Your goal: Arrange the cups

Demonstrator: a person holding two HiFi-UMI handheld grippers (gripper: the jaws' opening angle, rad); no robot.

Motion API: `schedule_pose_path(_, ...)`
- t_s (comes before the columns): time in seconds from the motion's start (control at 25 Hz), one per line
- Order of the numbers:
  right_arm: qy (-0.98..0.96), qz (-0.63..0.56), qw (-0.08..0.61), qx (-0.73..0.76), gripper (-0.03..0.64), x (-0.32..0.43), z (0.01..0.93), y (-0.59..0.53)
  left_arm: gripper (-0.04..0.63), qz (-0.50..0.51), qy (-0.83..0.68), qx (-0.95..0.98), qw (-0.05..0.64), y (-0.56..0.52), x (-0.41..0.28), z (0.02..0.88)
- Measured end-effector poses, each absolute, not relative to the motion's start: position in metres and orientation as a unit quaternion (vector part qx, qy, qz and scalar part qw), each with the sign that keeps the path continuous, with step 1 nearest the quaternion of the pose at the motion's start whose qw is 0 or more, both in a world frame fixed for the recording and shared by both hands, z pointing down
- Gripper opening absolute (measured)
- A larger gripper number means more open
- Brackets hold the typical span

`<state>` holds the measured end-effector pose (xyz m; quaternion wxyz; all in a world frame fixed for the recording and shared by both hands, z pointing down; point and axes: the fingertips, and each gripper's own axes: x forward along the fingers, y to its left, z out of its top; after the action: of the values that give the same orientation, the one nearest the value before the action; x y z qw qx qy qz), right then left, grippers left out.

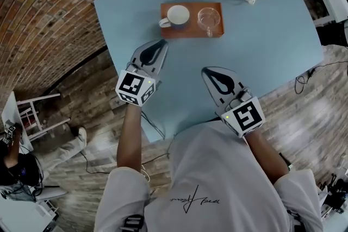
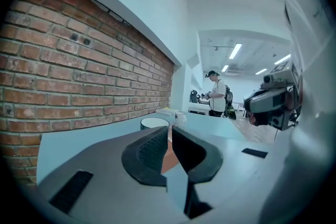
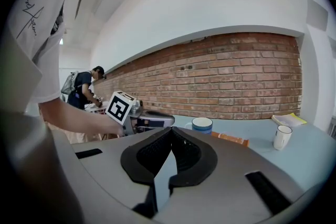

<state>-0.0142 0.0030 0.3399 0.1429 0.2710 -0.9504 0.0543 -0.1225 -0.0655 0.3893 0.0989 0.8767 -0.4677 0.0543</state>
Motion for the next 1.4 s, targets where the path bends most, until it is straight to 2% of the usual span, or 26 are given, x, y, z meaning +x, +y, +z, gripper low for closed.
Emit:
schedule_pose_path(0.56, -0.940, 0.080, 0.164, 0.288, 0.021, -0.011, 0.360, -0.031, 0.012, 0.046, -0.432, 0.893, 0.117, -0.110, -0.154, 0.412)
schedule_pose_path(0.6, -0.940, 0.081, 0.165, 0.287, 0.021, -0.012, 0.362, -0.033, 0.017, 0.046, -0.429, 0.894, 0.119, -0.112, -0.154, 0.414)
schedule_pose_path(0.68, -0.940, 0.084, 0.164, 0.286, 0.021, -0.014, 0.364, -0.036, 0.097, 0.051, -0.423, 0.897, 0.118, -0.116, -0.155, 0.418)
schedule_pose_path(1.12, -0.948, 0.094, 0.172, 0.252, 0.021, -0.048, 0.377, -0.034, 0.138, 0.069, -0.387, 0.913, 0.108, -0.133, -0.152, 0.439)
schedule_pose_path(1.4, -0.946, 0.114, 0.181, 0.242, 0.021, -0.062, 0.384, -0.029, 0.141, 0.066, -0.343, 0.931, 0.104, -0.138, -0.145, 0.441)
